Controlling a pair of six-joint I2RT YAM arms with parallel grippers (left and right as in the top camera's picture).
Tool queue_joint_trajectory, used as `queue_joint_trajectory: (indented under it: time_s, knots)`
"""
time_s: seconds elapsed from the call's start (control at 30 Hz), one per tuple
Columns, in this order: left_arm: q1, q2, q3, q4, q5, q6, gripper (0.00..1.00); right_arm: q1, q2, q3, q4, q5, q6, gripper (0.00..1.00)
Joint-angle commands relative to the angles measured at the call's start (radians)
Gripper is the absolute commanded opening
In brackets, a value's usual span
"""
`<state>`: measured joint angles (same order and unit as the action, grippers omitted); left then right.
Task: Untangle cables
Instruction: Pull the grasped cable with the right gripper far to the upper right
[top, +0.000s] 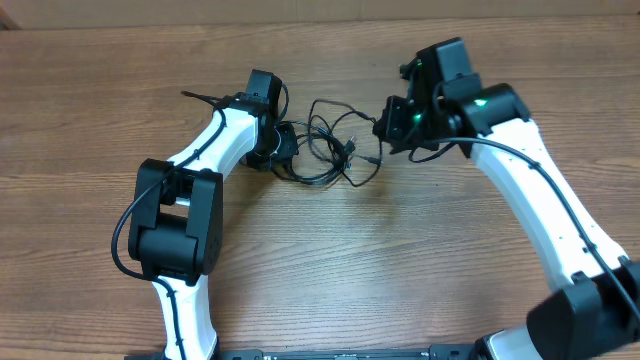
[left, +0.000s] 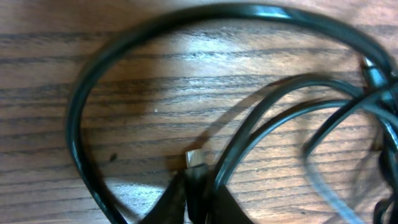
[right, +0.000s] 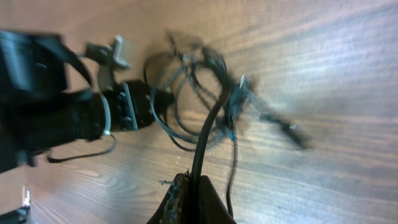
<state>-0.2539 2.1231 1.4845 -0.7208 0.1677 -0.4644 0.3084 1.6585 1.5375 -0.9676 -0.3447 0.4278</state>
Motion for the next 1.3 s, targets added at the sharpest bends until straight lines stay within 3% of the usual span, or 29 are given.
queue_joint_trajectory:
  time_s: [0.0, 0.23, 0.53, 0.6, 0.73, 0.9, 1.1, 1.2, 1.27]
  knots:
    - [-0.002, 0.048, -0.01, -0.006, -0.017, 0.003, 0.06, -0.053, -0.083, 0.029, 0.023, -0.02, -0.067, 0.04]
    - [-0.001, 0.048, -0.009, -0.006, -0.013, 0.003, 0.07, -0.244, -0.145, 0.029, 0.065, -0.017, -0.088, 0.04]
    - [-0.001, 0.048, -0.008, -0.006, -0.01, 0.003, 0.07, -0.499, -0.145, 0.029, -0.016, -0.025, -0.04, 0.04]
    - [-0.001, 0.048, -0.008, -0.006, -0.01, 0.003, 0.05, -0.552, -0.145, 0.029, -0.018, -0.156, -0.029, 0.04]
    - [-0.001, 0.048, -0.008, -0.006, -0.01, 0.003, 0.04, -0.66, -0.156, 0.029, 0.095, -0.604, -0.032, 0.04]
    - [-0.001, 0.048, -0.007, -0.007, -0.01, 0.003, 0.04, -0.735, -0.203, 0.029, 0.331, -0.869, -0.028, 0.04]
    - [0.01, 0.048, -0.003, -0.014, 0.007, 0.003, 0.04, -0.777, -0.233, 0.029, 0.495, -0.837, 0.018, 0.04]
    - [0.019, 0.048, -0.003, -0.015, 0.01, 0.003, 0.04, -0.777, -0.233, 0.029, 0.439, -0.762, 0.017, 0.04]
    - [0.02, 0.048, -0.003, -0.015, 0.01, 0.003, 0.04, -0.777, -0.233, 0.028, 0.315, -0.607, 0.009, 0.04]
